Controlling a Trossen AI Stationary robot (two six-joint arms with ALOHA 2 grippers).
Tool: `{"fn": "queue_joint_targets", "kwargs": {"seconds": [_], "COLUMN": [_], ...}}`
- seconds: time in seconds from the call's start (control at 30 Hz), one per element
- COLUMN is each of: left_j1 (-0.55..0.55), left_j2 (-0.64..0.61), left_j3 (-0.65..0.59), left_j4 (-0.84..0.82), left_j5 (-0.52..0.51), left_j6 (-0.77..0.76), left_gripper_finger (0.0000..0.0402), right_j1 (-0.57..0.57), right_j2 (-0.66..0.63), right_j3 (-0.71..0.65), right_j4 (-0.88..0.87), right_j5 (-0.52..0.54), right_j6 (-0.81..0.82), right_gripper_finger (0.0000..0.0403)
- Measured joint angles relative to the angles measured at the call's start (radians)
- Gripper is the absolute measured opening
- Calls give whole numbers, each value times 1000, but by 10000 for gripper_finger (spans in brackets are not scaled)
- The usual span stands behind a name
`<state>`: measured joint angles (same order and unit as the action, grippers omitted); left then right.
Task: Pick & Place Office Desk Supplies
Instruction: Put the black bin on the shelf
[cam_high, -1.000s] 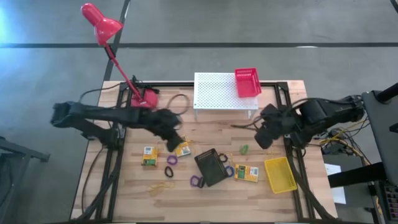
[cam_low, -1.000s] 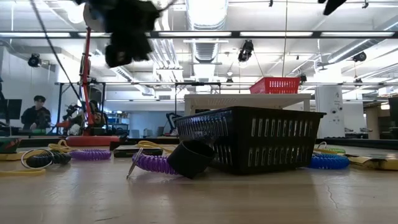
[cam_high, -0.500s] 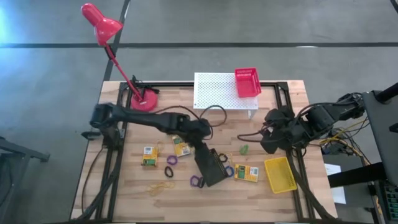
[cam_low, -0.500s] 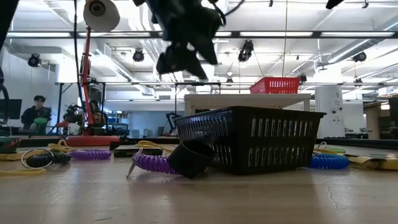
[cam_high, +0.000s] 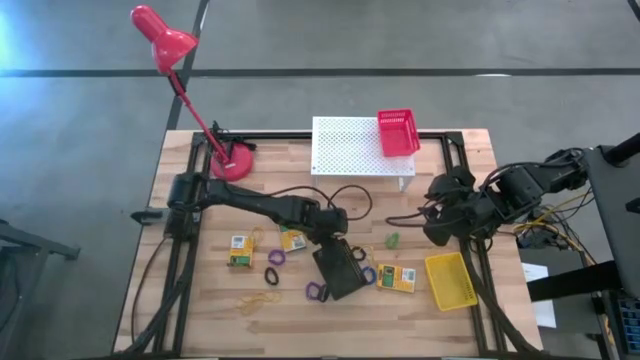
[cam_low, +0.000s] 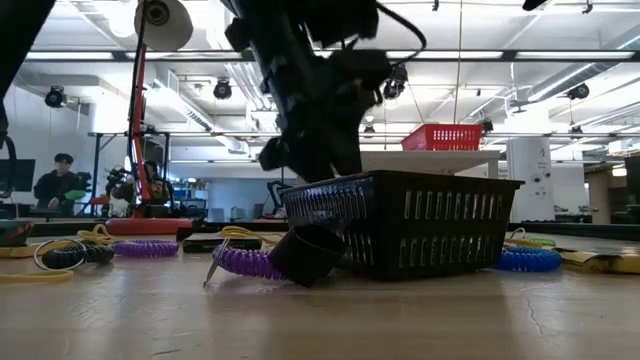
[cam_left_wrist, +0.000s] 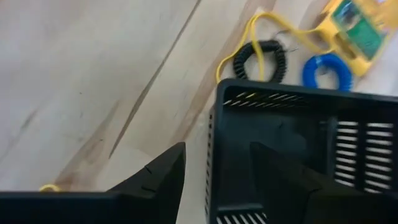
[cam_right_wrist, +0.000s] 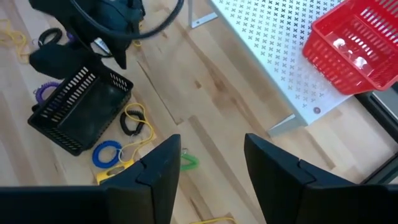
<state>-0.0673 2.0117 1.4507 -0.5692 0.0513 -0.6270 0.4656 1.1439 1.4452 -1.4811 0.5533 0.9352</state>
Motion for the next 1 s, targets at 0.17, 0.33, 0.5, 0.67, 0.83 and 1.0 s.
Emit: {"fn": "queue_joint_targets", "kwargs": {"seconds": [0.17,0.33,0.5,0.67,0.83,1.0], "left_j1": [0,-2,-5,-5,-4,-4], "left_j2": [17,28,47,54,12,-115], "left_j3": [0,0,-1,-1,2,2], "left_j4": [7,54,64,47,38,-2], "left_j5": [-52,-56,-52,-46,44,121], "left_j6": [1,1,0,-1,-119,-304], "left_gripper_finger": [187,139,79,26,9,8], "right_j1": [0,0,0,0,4,25], "right_j2": [-8,-10,-11,-11,-11,-17], "right_j3": [0,0,0,0,0,0], "right_j4": [0,-1,0,-1,0,2], "right_j5": [0,0,0,0,-4,-7], "right_j6": [0,-7,-19,-19,-15,8], "right_gripper_finger": [169,171,171,168,162,162]}}
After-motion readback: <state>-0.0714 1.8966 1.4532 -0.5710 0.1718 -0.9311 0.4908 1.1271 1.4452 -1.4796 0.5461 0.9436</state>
